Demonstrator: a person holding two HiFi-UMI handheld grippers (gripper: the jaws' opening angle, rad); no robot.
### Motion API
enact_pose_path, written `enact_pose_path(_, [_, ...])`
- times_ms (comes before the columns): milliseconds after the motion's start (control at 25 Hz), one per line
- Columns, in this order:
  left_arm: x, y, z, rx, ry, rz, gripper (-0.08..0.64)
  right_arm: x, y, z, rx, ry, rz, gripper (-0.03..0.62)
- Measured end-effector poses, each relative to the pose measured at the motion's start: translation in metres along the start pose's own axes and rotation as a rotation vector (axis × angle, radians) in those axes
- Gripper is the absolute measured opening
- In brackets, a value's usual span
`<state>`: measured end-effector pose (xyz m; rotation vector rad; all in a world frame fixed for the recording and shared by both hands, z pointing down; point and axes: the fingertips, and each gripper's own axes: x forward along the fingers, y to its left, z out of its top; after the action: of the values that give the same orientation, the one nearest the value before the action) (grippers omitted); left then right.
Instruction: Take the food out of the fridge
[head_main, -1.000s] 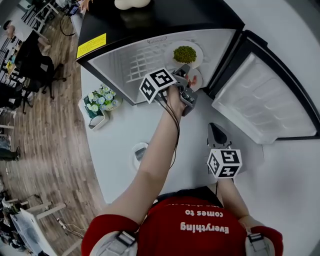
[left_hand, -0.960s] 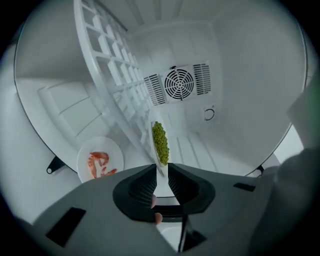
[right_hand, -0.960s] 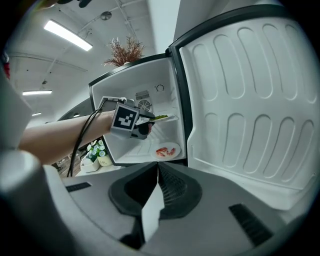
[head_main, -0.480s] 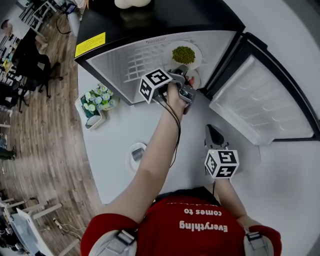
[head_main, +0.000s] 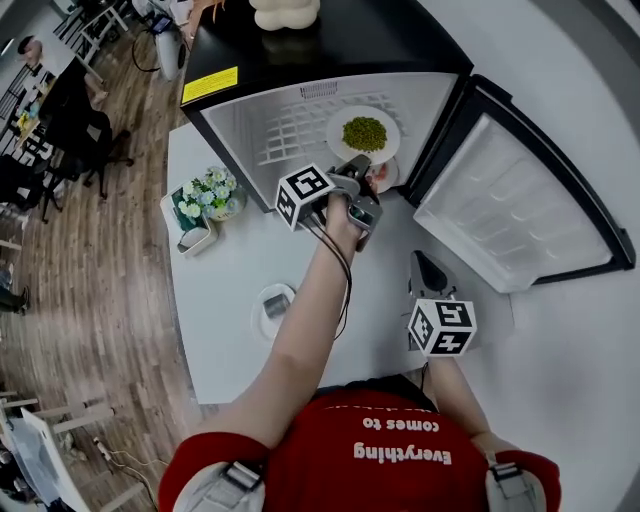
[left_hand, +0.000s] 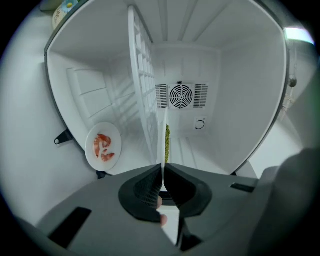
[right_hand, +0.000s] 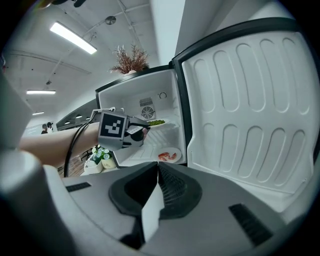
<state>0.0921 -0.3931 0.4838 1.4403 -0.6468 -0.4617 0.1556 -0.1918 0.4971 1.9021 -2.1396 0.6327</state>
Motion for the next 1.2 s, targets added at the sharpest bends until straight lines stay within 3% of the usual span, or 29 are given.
enact_pose_path(600, [-0.118,-0.038,-0.055,0.056,-0.002,-0.101,0.018,-0.053,0.032,0.024,-0.053,-0.097,0.071,0.014])
enact_pose_path(1080, [-0.21,0.007,-0.096,0.057,-0.051,-0.044,0.018,-0.085,0.063,0.003,-0.092,-0.08,0.159,0.014])
enact_pose_path(1200, [-0.226,0.024,-0.104,0.026,-0.059,-0.032,0.018,-0.093,0.067,-0.006,-0.099,-0.064,0.169,0.014])
